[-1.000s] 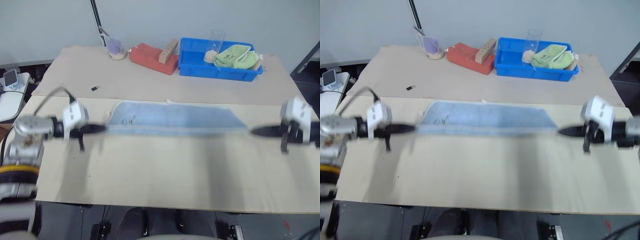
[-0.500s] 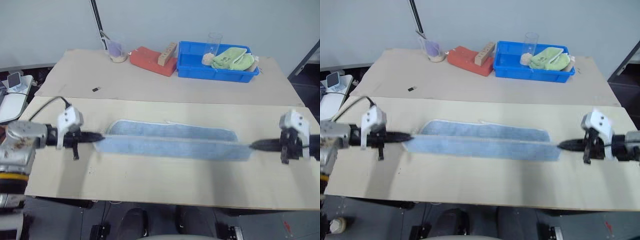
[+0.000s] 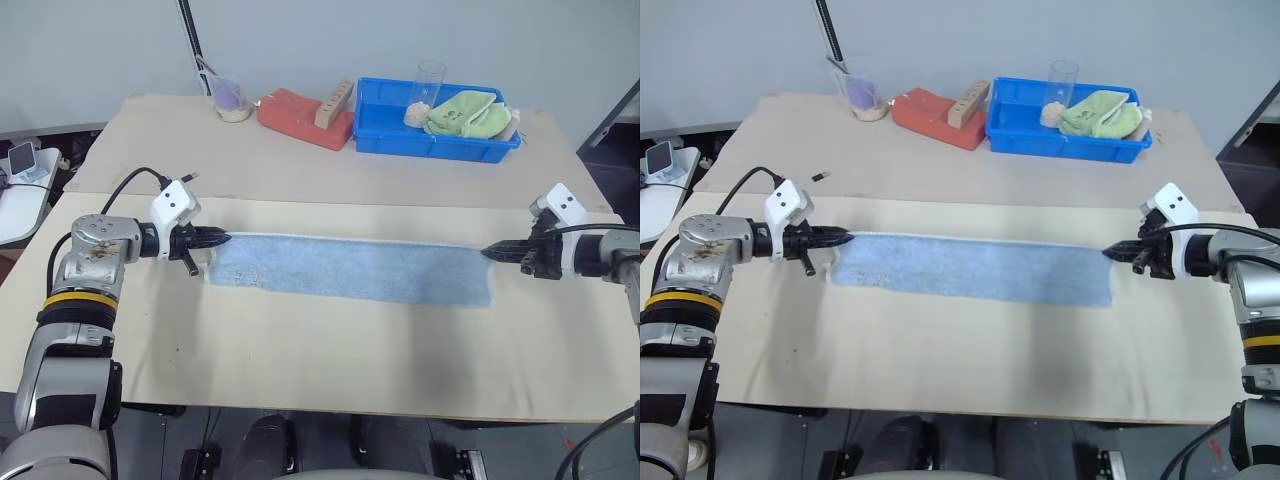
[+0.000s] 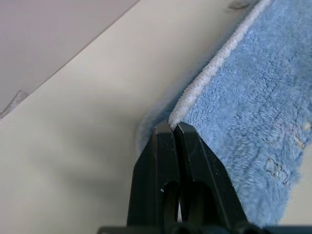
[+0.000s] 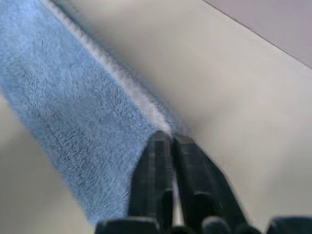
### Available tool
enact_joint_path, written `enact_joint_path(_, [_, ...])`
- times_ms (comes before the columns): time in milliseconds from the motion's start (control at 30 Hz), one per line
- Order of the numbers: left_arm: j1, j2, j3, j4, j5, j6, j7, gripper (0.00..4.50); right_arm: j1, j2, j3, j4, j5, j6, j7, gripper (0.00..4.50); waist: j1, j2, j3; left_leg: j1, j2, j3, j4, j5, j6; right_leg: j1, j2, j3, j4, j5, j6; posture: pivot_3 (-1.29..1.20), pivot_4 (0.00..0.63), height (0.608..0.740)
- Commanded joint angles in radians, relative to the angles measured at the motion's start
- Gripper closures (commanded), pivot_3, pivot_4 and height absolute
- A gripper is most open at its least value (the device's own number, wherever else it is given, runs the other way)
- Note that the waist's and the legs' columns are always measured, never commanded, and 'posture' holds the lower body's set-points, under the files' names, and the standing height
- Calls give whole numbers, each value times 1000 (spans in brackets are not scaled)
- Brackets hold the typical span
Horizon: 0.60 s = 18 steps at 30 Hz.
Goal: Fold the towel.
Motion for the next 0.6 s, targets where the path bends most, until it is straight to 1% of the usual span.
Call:
enact_joint_path(33, [-27,3,36,13,12,-74,51,2563,2,4,-75,-48,23,12,-52,2810,0,0,0,0,0,0,0,0,0,0,0,0,0,0,0,0,150,717])
enact_joint_path(200, [-8,24,65,-11,-3,-107,53,200,87,20,-189,-157,66,47,-133,1120,1,0,0,0,0,0,0,0,0,0,-1,0,1,0,0,0,150,717])
enact_joint_path(233, [-1,27,72,-27,-9,-109,48,0,111,24,-212,-189,79,61,-147,724,3,0,0,0,0,0,0,0,0,0,-1,0,1,0,0,0,150,717])
enact_joint_path(300, [30,31,95,-112,-59,-79,3,0,183,42,-273,-286,108,102,-188,90,3,0,0,0,1,-1,0,0,0,0,-1,0,1,0,0,0,150,717])
enact_joint_path(333, [60,34,103,-186,-95,-54,-30,0,230,57,-308,-345,123,123,-212,33,3,0,0,0,1,-1,0,0,0,0,-1,0,1,0,1,0,150,717])
enact_joint_path(433, [209,40,106,-517,-229,70,-111,0,383,130,-402,-521,162,178,-294,33,4,0,-1,-1,3,-2,0,0,0,0,-1,0,1,0,1,0,150,717])
enact_joint_path(533, [337,37,96,-783,-333,173,-120,0,498,219,-432,-616,139,170,-403,33,4,0,-1,-1,3,-3,0,0,-1,0,-2,1,1,0,2,0,150,717])
enact_joint_path(600, [379,31,87,-883,-376,221,-114,0,545,268,-427,-639,112,145,-464,33,3,0,-1,0,2,-4,0,0,0,1,-2,3,2,0,2,0,150,717])
